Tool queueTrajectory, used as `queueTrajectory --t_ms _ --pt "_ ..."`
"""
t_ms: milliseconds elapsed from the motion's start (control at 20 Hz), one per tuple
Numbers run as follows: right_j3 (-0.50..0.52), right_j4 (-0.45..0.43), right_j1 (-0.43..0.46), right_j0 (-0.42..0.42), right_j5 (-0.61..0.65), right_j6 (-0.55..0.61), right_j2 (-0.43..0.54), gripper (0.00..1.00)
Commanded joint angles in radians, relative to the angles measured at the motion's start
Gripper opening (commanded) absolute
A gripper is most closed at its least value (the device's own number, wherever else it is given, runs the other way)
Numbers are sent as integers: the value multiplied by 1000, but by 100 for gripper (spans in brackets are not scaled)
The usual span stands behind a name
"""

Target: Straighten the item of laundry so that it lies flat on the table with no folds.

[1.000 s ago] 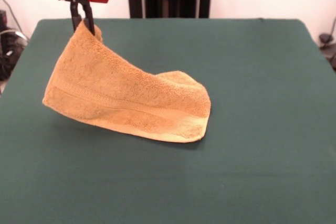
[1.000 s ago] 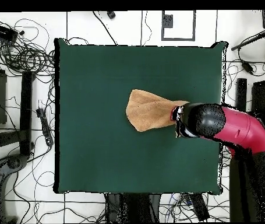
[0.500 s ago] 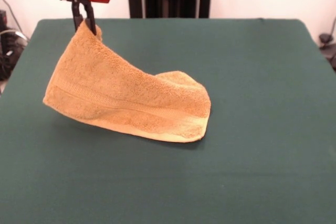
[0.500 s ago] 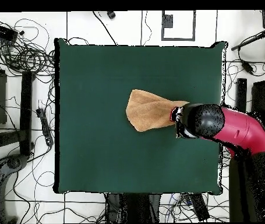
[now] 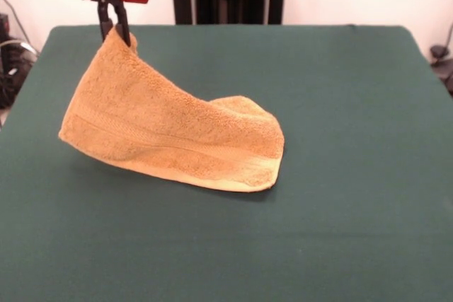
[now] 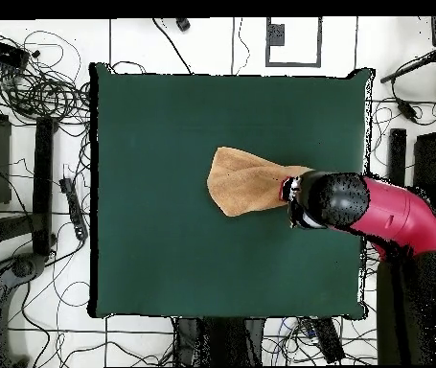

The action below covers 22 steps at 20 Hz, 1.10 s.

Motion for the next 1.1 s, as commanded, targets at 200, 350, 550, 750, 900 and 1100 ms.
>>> queueTrajectory --t_ms 200,350,550,750,900,1100 --pt "116 -23 19 -1 -27 -17 57 0" --pt "106 -30 26 0 -28 -28 61 0" --pt "111 -28 27 -5 -25 -38 67 0" --pt "113 -22 29 -7 -20 -35 70 0" --pt "109 -23 31 -5 -20 -34 70 0" --pt "105 -26 33 -5 -20 -36 70 0"
